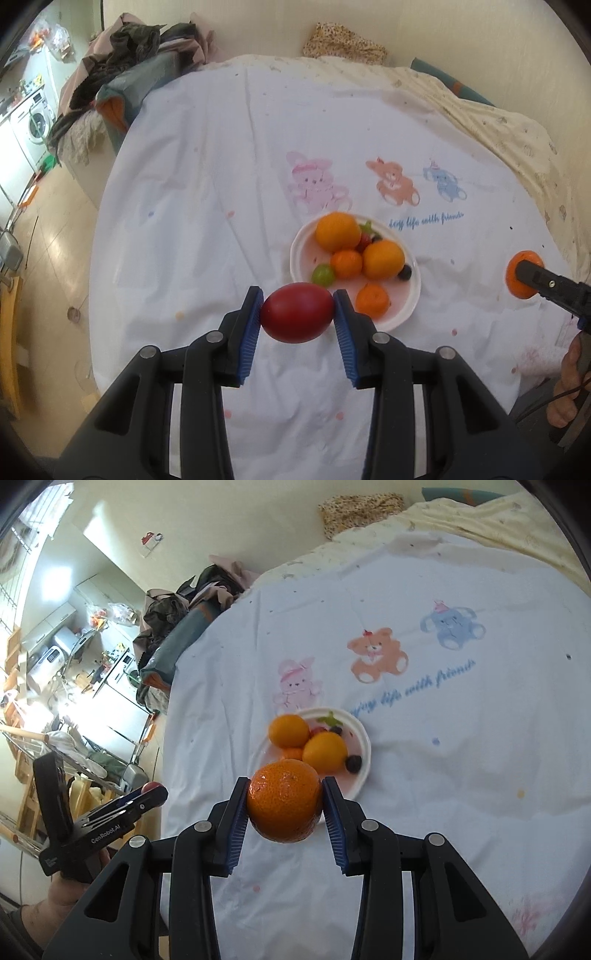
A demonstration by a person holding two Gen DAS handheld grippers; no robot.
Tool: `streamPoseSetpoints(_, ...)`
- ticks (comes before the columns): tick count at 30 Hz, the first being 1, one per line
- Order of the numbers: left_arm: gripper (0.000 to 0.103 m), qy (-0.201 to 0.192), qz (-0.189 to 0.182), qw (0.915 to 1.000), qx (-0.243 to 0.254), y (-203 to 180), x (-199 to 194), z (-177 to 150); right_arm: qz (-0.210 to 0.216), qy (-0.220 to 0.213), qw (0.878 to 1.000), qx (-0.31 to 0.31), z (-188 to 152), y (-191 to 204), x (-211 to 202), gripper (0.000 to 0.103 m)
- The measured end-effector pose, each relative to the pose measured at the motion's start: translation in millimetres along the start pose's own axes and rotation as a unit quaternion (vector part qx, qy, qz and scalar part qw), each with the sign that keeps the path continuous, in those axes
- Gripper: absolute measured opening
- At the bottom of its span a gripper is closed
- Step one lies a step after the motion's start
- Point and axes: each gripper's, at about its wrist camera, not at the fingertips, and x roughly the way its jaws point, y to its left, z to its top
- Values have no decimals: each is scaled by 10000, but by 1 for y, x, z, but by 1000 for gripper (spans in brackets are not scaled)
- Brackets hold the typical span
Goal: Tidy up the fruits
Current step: 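Carry the tomato with the left tool while the right tool carries the tangerine to the plate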
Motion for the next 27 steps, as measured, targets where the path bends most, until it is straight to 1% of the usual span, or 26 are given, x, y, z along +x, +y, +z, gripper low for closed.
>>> streamPoseSetpoints(2,35,4,-2,10000,33,-4,6,8,28,35,10000,10,6,-2,7,41)
streamPoseSetpoints(7,35,67,-40,9999,93,-15,25,20,-75,219,9997,46,18,-10,31,41)
streamPoseSetpoints(11,35,166,-15,9997,192,-22,47,24,-144,438,9989,124,24,-18,54,41)
streamPoseSetpoints(16,35,382,26,9990,224,-26,76,22,-176,692,9972,232,29,-30,78,41)
streamPoseSetpoints(19,35,503,-1,9984,264,-27,91,19,-132,939,9948,375,29,-39,98,41)
streamPoseSetpoints(24,35,957,-203,9946,347,-36,122,5,-70,1560,9863,526,17,-48,135,41)
streamPoseSetpoints(27,35,1141,-239,9920,482,-45,139,-3,-120,1745,9833,508,9,-47,147,42)
